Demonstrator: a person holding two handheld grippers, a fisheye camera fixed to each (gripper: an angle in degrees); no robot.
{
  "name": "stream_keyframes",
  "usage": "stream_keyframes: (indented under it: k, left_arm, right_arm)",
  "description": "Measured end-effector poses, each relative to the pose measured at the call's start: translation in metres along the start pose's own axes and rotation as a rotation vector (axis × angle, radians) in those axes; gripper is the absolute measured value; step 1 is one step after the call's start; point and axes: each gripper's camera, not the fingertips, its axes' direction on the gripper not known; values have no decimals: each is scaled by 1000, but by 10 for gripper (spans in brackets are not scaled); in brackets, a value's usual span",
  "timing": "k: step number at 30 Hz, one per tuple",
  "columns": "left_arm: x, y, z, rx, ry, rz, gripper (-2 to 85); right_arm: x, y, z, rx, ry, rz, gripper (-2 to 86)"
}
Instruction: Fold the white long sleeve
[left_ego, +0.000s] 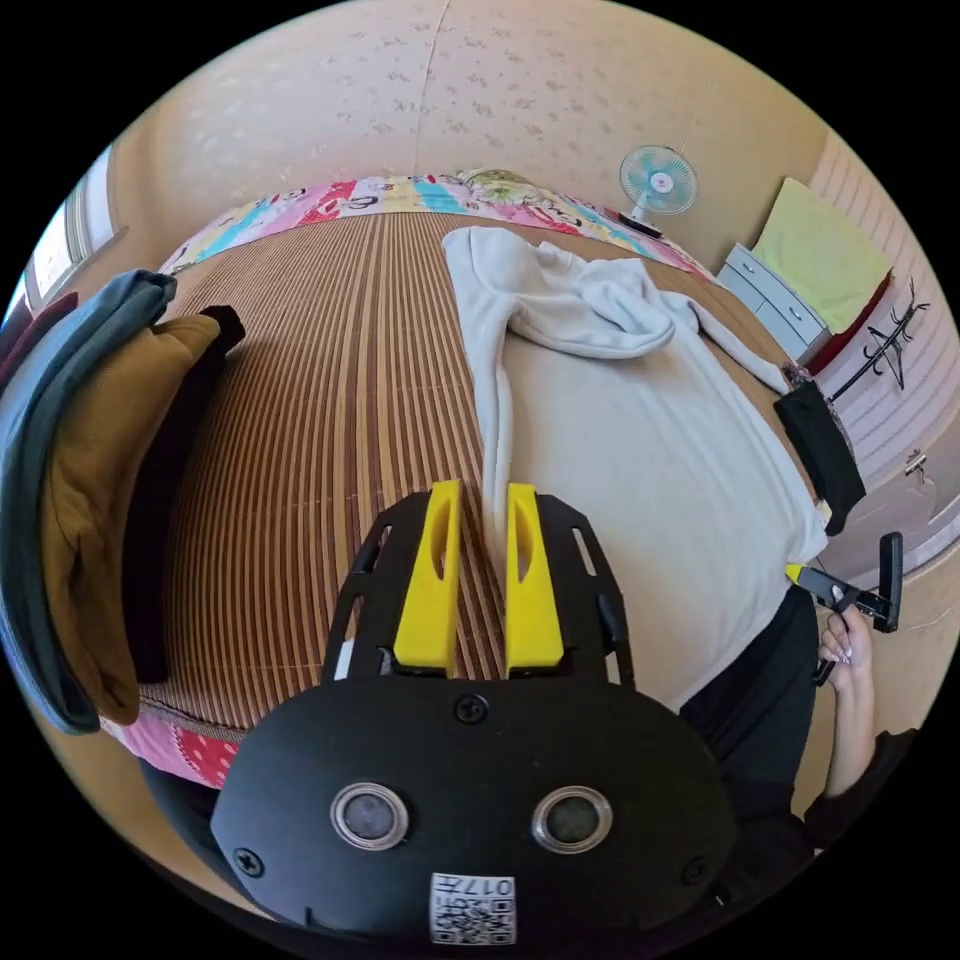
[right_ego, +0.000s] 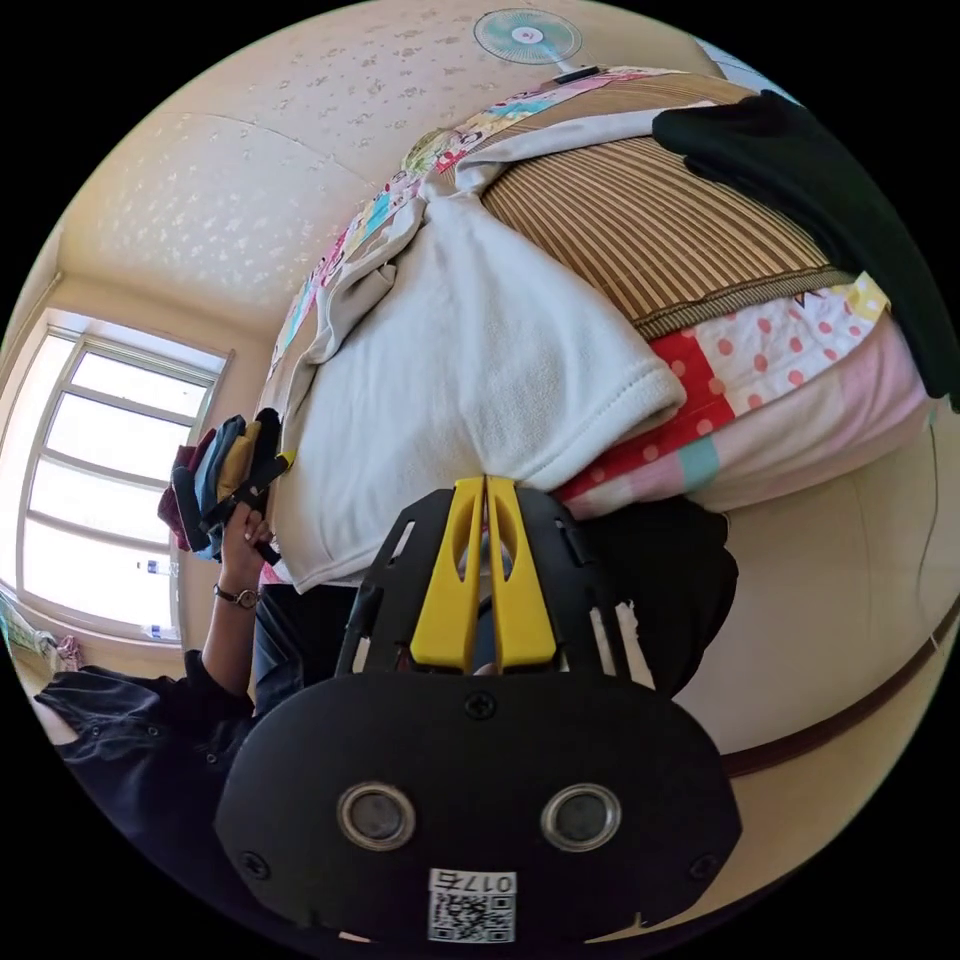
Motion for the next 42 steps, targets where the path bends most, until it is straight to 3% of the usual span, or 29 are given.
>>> stream_keyframes:
  k: [5, 12, 16, 19, 22, 26, 32, 34, 36, 40, 42]
  left_arm:
    - [-17, 6, -24, 6, -62, 12, 21]
    - [-119, 65, -86, 97, -175, -133, 26]
    - [-138, 109, -131, 225, -96, -70, 41]
    - [-134, 150, -167, 450, -102, -1, 35]
    - [-138, 177, -170, 578, -48, 47, 17]
    - [-149, 149, -147, 450, 68, 117, 16]
    - [-178, 120, -118, 309, 108, 106, 38]
    - [-185, 115, -118, 294, 106, 113, 39]
    - [-193, 111, -117, 298, 114, 107, 39]
    - [-201, 92, -113, 249, 150, 105, 38]
    - [-202, 89, -112, 240, 142, 102, 37]
  right_arm:
    - [-25, 18, -4, -22, 129, -24, 3]
    - [-89, 96, 53, -310, -87, -178, 5]
    - [-122, 112, 34, -254, -210, -255, 10]
    - [-139, 60, -6, -68, -295, -300, 23]
    - [-150, -3, -5, -59, -319, -323, 43]
    - [-139, -116, 42, -78, -395, -175, 94]
    - [-89, -192, 122, -2, -266, 119, 103]
    - [-90, -197, 140, 11, -356, 188, 84]
    - [-127, -195, 152, 103, -621, 199, 53]
    - [-247, -202, 166, 81, -1006, 112, 38]
    - [-337, -208, 133, 94, -1150, -42, 35]
